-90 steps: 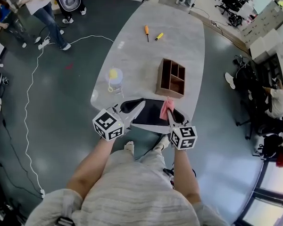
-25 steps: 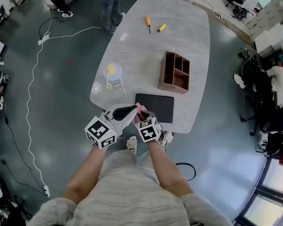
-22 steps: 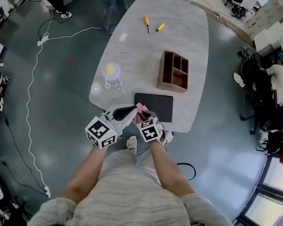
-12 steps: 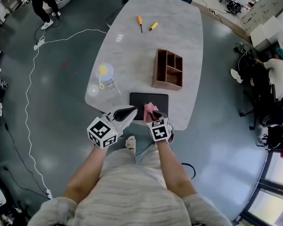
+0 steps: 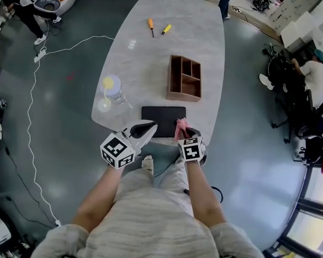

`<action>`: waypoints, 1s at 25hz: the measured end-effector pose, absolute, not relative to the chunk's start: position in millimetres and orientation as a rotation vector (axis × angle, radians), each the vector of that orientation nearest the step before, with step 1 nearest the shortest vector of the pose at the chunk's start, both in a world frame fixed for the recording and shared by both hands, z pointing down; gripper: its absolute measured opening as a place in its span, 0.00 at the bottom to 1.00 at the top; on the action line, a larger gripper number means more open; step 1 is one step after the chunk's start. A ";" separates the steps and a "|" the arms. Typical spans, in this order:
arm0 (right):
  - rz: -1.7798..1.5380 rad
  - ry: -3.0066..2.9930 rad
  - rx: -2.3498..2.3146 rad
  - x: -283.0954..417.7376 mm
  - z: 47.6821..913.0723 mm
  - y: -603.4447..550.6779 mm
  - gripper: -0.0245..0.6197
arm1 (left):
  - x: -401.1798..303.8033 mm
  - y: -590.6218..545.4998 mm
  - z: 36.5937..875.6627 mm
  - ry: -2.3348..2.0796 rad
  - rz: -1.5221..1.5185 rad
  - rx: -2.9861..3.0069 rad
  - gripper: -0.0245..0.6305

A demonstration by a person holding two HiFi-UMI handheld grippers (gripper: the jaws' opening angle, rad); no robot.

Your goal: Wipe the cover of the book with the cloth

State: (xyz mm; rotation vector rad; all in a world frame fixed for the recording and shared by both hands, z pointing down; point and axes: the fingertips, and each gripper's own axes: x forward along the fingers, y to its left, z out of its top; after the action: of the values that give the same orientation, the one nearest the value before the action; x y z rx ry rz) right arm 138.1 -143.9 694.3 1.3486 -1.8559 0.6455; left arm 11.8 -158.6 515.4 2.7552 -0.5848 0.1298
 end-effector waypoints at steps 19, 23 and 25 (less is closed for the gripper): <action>0.529 -1.707 1.428 144.4 693.5 -205.0 0.11 | -23.6 -173.3 510.9 -0.697 0.119 2.730 0.06; 0.513 -1.763 1.371 111.1 694.6 -212.9 0.11 | -32.9 -175.9 512.2 -0.725 0.109 2.717 0.06; 0.501 -1.791 1.340 92.7 694.5 -215.9 0.11 | -36.7 -176.4 512.5 -0.733 0.105 2.714 0.06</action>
State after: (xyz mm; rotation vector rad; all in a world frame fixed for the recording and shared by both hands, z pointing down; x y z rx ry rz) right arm 92.7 -215.9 694.5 1.3395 -1.7907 0.5011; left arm -36.7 -176.4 512.5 2.7141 -0.7333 0.1048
